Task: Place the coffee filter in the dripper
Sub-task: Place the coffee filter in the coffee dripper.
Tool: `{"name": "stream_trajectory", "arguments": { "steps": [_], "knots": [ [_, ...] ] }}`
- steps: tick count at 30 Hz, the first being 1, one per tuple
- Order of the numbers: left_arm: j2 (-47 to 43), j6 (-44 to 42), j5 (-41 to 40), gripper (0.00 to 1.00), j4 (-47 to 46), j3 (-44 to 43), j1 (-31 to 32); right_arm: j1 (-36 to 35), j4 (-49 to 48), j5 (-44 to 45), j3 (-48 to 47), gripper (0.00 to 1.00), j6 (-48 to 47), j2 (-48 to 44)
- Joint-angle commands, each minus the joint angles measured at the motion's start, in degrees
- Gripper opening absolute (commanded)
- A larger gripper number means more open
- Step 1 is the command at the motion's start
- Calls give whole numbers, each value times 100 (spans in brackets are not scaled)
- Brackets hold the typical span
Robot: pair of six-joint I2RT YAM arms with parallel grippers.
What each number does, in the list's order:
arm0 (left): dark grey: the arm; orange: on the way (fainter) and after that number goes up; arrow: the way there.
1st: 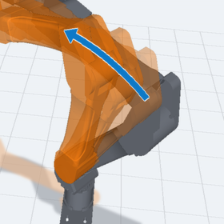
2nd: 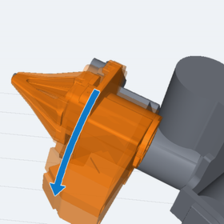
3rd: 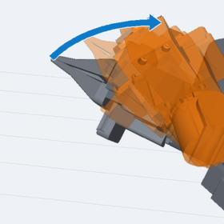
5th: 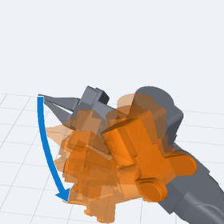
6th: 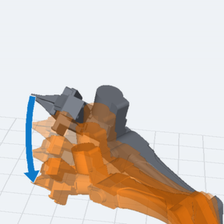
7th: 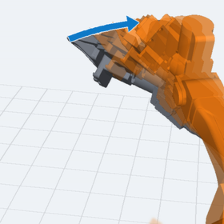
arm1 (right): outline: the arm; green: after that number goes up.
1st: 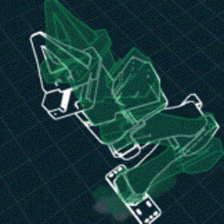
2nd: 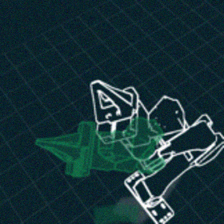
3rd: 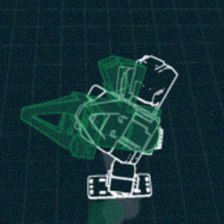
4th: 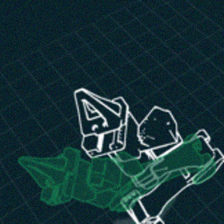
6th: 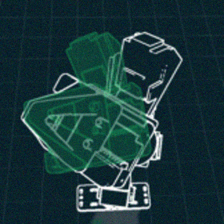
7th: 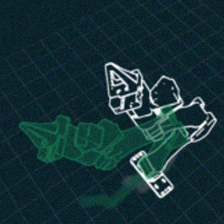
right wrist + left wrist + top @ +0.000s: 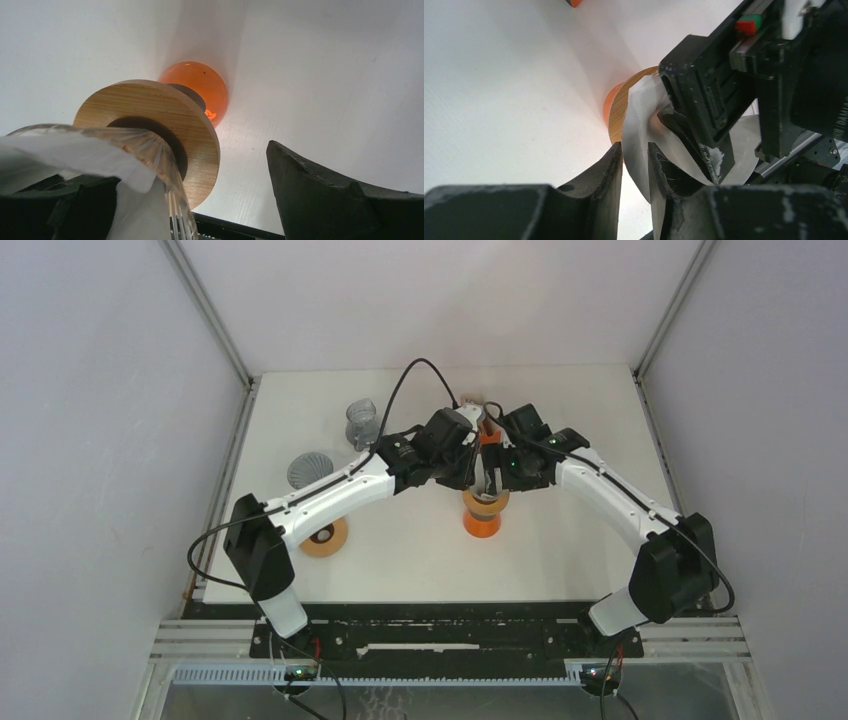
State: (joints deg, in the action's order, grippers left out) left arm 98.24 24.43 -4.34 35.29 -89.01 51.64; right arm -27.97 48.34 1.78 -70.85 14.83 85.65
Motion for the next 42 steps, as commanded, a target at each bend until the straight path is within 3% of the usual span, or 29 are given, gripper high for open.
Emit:
{"name": "stream_trajectory", "arguments": {
  "steps": [1, 21, 33, 42],
  "knots": [
    [-121, -39, -39, 28, -55, -81, 39, 89, -339, -290, 1, 89, -35, -461],
    [-55, -59, -16, 27, -38, -133, 39, 446, -411, -323, 322, 90, 92, -523],
    [-49, -69, -38, 34, -1, -151, 39, 448, -485, -346, 388, 90, 73, -583],
    [-41, -61, -5, 33, 0, -170, 56, 410, -582, -688, 273, 90, 177, -887]
  ]
}}
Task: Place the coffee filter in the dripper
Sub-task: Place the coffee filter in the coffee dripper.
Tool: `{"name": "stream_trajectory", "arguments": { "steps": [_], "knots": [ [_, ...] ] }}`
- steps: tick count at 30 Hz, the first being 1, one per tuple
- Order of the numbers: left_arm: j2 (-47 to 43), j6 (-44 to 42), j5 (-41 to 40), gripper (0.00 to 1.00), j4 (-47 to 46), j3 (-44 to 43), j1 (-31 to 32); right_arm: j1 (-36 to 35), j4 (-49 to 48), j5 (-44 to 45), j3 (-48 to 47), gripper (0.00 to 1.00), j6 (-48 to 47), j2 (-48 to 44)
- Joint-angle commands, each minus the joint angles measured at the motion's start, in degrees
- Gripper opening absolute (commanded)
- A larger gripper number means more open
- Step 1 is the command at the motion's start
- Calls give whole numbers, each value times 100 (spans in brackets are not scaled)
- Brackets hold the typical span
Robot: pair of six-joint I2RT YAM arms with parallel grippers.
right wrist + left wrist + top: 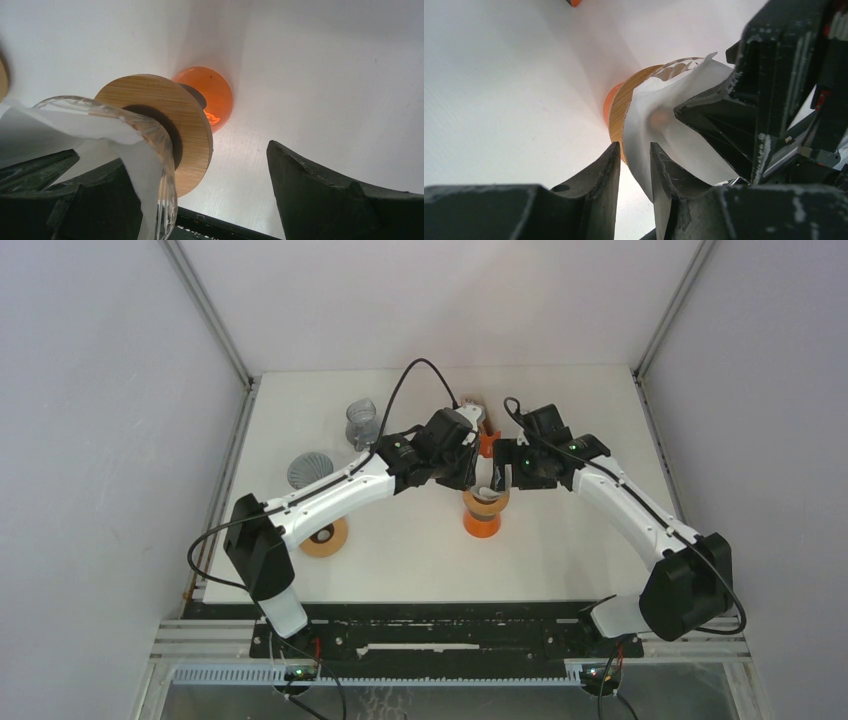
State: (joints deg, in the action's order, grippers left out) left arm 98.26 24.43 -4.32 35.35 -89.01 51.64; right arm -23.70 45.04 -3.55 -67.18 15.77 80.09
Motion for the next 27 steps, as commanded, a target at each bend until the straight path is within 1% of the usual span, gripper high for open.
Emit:
{"name": "stream_trajectory", "arguments": {
  "steps": [1, 5, 13, 20, 27],
  "knots": [
    [-34, -58, 2, 33, -4, -181, 65, -23, -257, -173, -109, 90, 86, -344],
    [-9, -69, 6, 32, 3, -213, 83, -62, -265, -184, -126, 90, 102, -268],
    [-40, -78, -48, 32, -2, -183, 83, -229, -219, 48, -73, 90, 76, 193],
    [-44, -72, -63, 33, -2, -148, 84, -228, -215, 257, 20, 90, 45, 247],
    [-70, -78, -74, 33, -2, -136, 84, -204, -302, 120, 20, 90, 75, 51]
  ]
}}
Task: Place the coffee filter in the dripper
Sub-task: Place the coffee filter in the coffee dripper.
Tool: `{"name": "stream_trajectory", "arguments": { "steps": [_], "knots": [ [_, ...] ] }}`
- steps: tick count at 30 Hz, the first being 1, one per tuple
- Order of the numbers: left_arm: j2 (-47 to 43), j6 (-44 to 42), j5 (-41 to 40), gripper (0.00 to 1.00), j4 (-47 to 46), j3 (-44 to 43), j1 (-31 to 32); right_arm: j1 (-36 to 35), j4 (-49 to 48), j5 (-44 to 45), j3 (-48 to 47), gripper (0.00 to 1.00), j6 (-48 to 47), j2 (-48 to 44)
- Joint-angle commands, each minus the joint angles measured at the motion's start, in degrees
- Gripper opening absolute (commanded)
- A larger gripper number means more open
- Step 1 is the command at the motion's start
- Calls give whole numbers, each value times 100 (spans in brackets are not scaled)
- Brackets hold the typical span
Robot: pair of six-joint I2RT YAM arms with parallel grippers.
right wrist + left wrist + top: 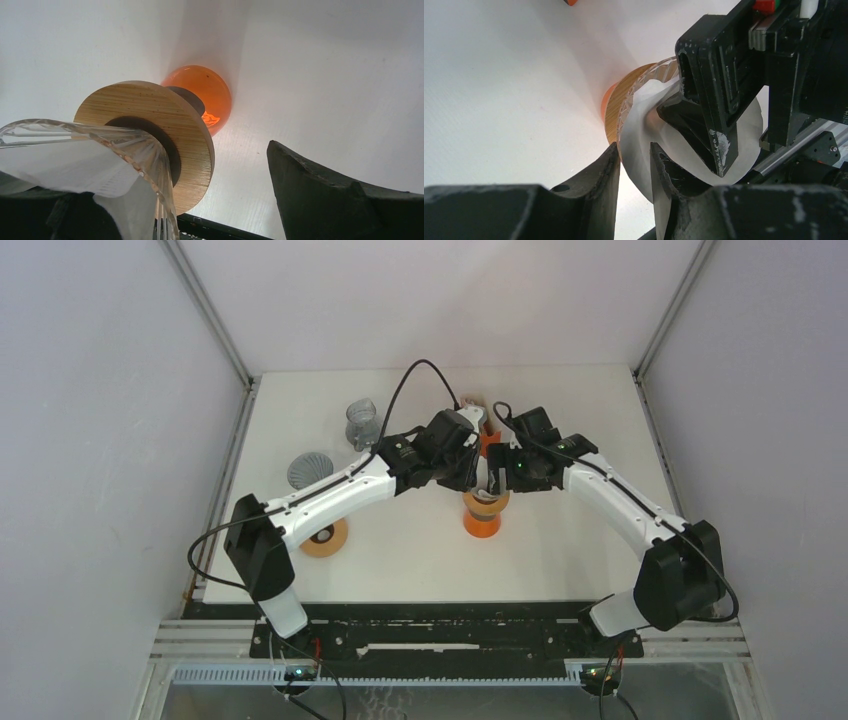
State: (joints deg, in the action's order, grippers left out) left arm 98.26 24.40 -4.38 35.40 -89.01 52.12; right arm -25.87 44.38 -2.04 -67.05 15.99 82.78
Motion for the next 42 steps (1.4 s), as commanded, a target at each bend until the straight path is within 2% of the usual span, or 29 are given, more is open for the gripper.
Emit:
{"name": "stream_trajectory", "arguments": {
  "steps": [1, 12, 21, 42],
  "knots": [
    [-66, -76, -69, 33, -7, -122, 35, 13, -252, -69, 3, 90, 53, -280],
    [-61, -58, -50, 33, -7, -80, 38, 228, -280, -112, 7, 91, 103, -883],
    [-55, -51, -53, 33, -6, -89, 39, 298, -134, 182, 7, 90, 62, -748],
    [-24, -15, -221, 37, 132, -77, 35, 295, -145, 258, 95, 90, 29, -535]
  ]
}}
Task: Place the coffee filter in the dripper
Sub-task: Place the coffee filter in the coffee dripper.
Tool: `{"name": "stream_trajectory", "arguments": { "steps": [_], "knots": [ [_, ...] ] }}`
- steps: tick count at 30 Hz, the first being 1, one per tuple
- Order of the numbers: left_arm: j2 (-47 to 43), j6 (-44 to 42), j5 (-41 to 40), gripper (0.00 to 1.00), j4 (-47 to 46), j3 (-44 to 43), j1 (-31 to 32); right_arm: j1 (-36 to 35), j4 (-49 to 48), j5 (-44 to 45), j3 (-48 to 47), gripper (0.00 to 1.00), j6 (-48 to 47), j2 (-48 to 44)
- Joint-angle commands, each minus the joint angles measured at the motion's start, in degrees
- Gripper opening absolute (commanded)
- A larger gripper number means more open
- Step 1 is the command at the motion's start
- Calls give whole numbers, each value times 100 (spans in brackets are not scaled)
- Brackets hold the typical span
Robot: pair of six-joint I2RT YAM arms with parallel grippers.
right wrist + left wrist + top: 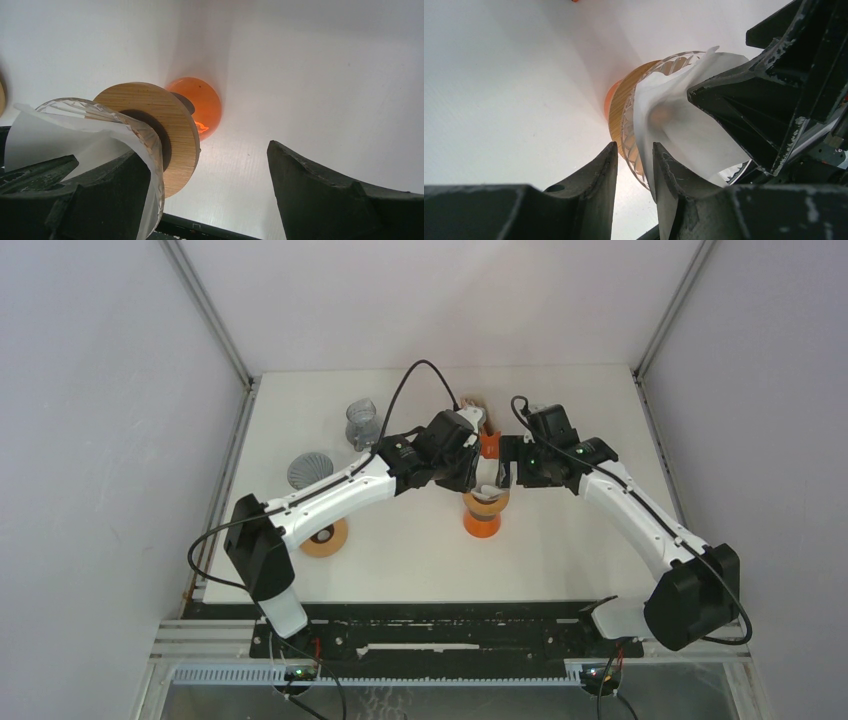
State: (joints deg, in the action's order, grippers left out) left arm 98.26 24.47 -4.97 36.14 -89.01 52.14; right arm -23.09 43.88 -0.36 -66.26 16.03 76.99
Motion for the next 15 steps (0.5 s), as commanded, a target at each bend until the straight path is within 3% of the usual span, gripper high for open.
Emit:
{"name": "stream_trajectory", "arguments": {
  "steps": [1, 15],
  "knots": [
    [-13, -17, -154, 37, 72, -73, 33, 22, -96, 93, 18, 90, 23, 51],
    [21, -39, -83, 39, 232, -184, 33, -49, -224, -90, 34, 90, 20, -142]
  ]
}}
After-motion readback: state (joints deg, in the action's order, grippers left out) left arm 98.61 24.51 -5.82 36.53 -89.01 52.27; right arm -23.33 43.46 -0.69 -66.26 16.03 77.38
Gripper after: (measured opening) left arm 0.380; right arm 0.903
